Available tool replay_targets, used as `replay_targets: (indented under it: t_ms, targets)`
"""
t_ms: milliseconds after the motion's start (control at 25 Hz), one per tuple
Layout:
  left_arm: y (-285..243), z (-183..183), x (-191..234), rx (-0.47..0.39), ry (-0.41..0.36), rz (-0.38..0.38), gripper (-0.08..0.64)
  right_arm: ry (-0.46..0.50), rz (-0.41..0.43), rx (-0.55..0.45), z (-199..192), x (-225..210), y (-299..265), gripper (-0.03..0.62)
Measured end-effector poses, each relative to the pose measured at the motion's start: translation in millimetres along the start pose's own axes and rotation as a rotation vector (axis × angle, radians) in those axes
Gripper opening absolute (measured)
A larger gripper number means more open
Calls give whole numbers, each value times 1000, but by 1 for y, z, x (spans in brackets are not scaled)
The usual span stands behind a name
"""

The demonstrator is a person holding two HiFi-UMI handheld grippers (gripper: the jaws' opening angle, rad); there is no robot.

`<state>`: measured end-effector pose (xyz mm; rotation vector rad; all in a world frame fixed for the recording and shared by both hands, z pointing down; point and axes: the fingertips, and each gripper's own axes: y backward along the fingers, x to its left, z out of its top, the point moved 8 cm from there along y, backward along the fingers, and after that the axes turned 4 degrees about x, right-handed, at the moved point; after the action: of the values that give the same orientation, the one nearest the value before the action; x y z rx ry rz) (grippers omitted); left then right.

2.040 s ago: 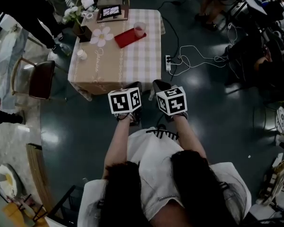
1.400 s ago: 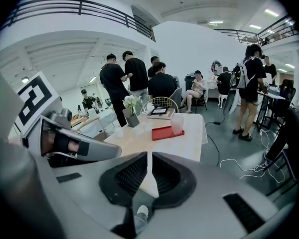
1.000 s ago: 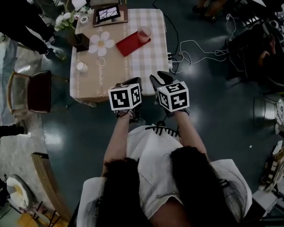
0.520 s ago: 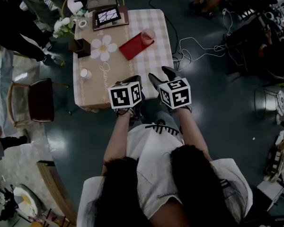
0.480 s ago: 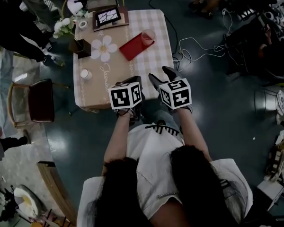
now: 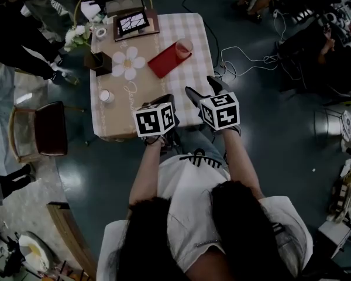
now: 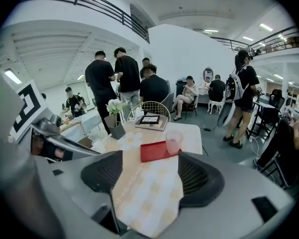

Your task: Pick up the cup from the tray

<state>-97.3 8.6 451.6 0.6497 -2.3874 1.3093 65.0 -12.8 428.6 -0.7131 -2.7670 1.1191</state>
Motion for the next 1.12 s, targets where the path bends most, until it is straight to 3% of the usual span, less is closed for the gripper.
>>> replay_targets:
  t_ms: [480, 1120]
  targets:
    - [-28, 50, 19, -7, 24, 42, 5, 47, 6, 22, 43, -40, -56, 363]
    - [-71, 105, 46, 17, 80, 81, 5, 114, 67, 160, 82, -81, -153, 390]
